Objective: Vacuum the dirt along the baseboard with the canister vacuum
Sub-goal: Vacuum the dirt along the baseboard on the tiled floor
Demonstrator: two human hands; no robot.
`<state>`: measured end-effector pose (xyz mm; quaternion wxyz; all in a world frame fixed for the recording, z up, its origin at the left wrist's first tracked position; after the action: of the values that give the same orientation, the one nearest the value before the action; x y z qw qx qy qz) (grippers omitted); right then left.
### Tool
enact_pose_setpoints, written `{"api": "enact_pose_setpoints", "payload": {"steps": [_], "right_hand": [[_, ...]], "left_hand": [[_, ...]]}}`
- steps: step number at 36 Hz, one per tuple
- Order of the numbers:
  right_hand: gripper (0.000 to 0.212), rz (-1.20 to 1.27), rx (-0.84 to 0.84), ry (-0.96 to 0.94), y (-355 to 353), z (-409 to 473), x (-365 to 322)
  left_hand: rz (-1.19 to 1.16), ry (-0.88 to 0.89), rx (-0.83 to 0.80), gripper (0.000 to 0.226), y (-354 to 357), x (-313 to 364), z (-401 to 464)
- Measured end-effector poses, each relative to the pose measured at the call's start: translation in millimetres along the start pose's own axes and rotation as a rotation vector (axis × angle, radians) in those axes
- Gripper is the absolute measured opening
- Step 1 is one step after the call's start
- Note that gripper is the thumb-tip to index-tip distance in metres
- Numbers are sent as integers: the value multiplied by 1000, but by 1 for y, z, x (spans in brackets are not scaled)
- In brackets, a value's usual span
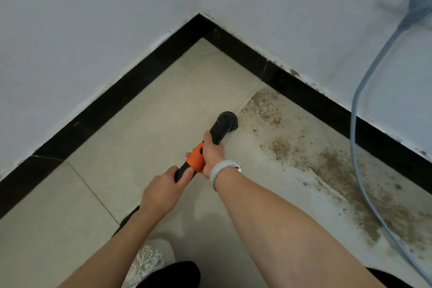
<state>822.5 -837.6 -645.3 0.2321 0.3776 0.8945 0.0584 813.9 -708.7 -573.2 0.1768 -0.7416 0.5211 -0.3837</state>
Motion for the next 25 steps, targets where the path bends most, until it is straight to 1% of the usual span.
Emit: {"api": "enact_pose_setpoints", "payload": {"steps": [1, 4, 6, 17, 22, 25], "right_hand": [[35, 1, -1, -5, 0, 2, -3], [40, 8, 15, -46, 4, 4, -10], [37, 36, 39, -72, -1, 6, -10], [30, 183, 200, -191, -60, -11, -4], [30, 230, 210, -241, -78, -25, -7], [28, 293, 174, -271, -80, -33, 0]], "left_hand": [[-21, 13, -1, 53, 0, 0, 5], [-67, 68, -18, 49, 1, 1, 18], [-71, 110, -45, 46, 3, 5, 23], [41, 289, -182, 41, 40, 32, 17], [64, 346, -224, 44, 54, 43, 14], [73, 352, -237, 48, 57, 45, 12]]}}
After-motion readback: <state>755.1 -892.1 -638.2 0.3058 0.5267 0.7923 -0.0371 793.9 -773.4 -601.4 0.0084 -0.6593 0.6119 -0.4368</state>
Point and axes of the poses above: each hand's wrist, its own z-axis towards the middle knuckle, its own y-axis out of the palm, x = y × z, the point moved 8 cm from there along z, towards the middle knuckle, and after that the axes turned 6 degrees about -x, right-handed, at the moved point
